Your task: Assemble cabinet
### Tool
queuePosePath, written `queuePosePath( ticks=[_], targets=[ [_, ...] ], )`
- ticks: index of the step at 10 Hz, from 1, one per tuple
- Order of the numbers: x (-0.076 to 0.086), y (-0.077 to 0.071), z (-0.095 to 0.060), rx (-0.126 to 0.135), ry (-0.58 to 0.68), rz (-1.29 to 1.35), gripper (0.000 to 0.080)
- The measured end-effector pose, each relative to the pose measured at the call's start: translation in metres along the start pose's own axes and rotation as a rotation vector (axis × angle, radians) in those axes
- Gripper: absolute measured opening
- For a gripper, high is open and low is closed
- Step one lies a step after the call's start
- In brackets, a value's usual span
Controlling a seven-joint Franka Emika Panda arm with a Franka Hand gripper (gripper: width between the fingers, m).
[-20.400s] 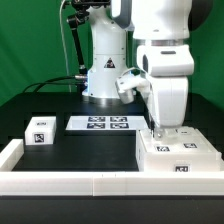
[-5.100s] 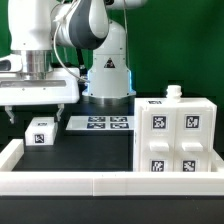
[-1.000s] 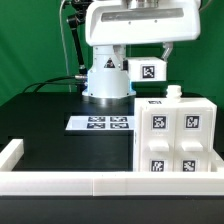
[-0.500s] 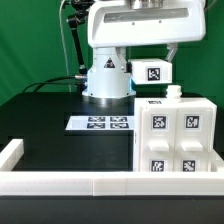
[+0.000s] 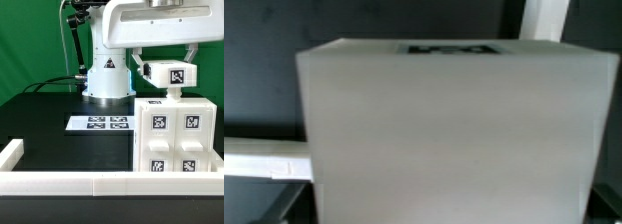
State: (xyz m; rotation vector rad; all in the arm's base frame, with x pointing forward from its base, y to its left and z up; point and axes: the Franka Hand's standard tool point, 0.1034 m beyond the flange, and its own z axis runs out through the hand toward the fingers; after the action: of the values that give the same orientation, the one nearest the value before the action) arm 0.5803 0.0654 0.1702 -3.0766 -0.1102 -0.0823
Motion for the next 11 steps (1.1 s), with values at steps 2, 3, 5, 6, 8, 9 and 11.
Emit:
queuePosePath(
  ticks=[2,3,5,6,8,9,11],
  targets=[
    [0.009,-0.003,0.001,0.002,0.004,-0.005,0.0561],
    [0.009,-0.004,0.001,0.002,0.003,-0.006,0.0561],
    [0.010,-0.004,0.003,0.002,0.009,-0.006,0.0561],
    [0.011,-0.005,0.003,0.002,0.015,-0.008,0.0561],
    [0.013,-0.008,0.005,0.001,0.017,-0.028,0.0561],
    [0.015,-0.007,0.009,0.001,0.013,-0.047,0.0561],
    [0.014,-0.007,0.014,0.001,0.004,-0.059,0.0561]
  ],
)
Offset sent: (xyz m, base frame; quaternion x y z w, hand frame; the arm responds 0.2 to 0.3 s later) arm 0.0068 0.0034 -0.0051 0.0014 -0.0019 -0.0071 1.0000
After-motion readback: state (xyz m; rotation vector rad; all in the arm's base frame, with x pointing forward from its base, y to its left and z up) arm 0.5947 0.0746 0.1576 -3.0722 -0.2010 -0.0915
